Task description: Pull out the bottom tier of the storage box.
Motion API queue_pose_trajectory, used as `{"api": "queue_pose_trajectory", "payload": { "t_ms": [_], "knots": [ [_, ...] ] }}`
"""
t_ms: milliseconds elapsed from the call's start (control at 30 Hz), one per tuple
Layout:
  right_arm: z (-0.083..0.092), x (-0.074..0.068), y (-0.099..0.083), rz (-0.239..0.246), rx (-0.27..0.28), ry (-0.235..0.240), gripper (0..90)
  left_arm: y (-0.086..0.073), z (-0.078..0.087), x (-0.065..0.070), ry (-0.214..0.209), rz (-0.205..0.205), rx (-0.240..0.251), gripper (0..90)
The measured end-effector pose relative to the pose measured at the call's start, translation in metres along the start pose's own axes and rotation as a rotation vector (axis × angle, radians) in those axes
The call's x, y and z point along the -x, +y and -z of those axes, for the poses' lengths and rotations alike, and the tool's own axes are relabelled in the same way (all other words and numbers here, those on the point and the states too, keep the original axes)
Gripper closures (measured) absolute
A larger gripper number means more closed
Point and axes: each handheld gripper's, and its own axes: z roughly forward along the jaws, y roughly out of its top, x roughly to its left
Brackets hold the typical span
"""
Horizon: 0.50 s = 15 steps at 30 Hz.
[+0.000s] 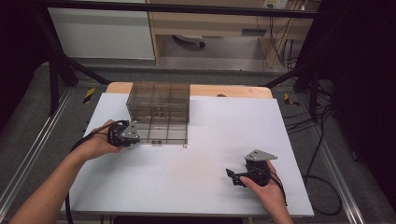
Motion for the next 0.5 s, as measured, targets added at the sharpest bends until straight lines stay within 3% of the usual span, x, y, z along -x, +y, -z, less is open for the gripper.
{"api": "queue_pose_trajectory", "payload": {
  "t_ms": [300, 433, 500],
  "knots": [
    [0.0003, -0.0004, 0.0001, 0.000, 0.000, 0.003, 5.7, -0.0023, 0.0003, 0.0014, 0.008, 0.026, 0.018, 80.3],
    [0.0003, -0.0007, 0.0003, 0.001, 0.001, 0.003, 5.7, -0.0042, 0.0000, 0.0041, 0.018, 0.073, 0.046, 76.0],
    [0.0003, -0.0009, 0.0006, 0.001, 0.002, 0.004, 5.7, -0.0055, 0.0006, 0.0066, 0.035, 0.099, 0.073, 68.7]
  ]
}}
